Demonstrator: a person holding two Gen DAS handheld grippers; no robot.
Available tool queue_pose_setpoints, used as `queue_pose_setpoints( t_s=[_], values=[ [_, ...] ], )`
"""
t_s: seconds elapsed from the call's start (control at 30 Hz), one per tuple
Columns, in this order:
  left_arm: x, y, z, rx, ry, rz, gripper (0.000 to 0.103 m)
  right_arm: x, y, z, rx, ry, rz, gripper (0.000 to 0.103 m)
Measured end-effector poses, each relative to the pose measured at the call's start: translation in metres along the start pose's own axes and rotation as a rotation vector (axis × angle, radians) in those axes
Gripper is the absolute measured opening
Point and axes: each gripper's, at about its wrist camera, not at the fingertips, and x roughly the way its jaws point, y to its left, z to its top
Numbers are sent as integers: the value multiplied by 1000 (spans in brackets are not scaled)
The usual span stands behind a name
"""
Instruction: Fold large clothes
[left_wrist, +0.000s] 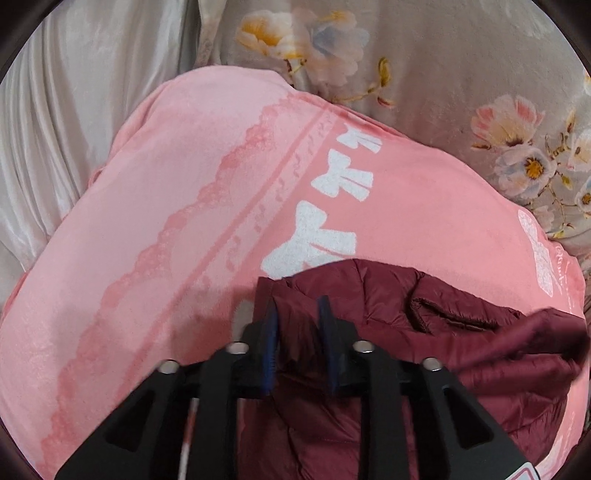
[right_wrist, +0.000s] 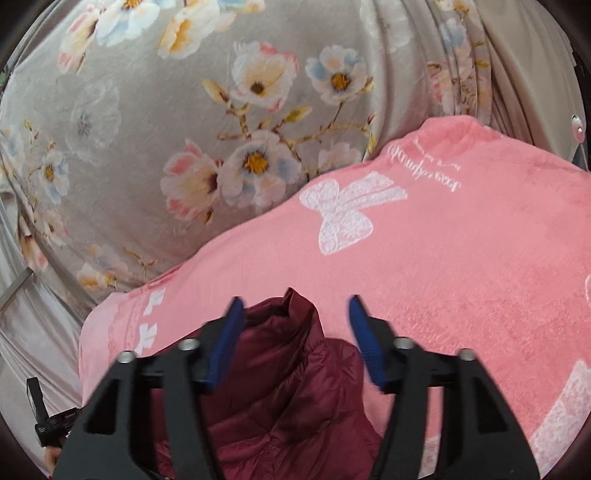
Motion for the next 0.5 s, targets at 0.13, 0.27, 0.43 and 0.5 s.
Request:
queue_pose_setpoints(
  t_s=[0.13,0.27,0.43,0.5],
  values=[
    [-23,1,4,23,-132,62,75,7,8,-6,-88,30,-29,71],
    [1,-7,8,49,-15,2,76,38,10,-19,-111,119,-48,72],
    [43,-12,5,-3,124,-92,75,88,11,-30,-116,252,-87,72],
    [56,-12,3,-38,164,-121,71,103,12,-32,-125,283,-111,72]
  ],
)
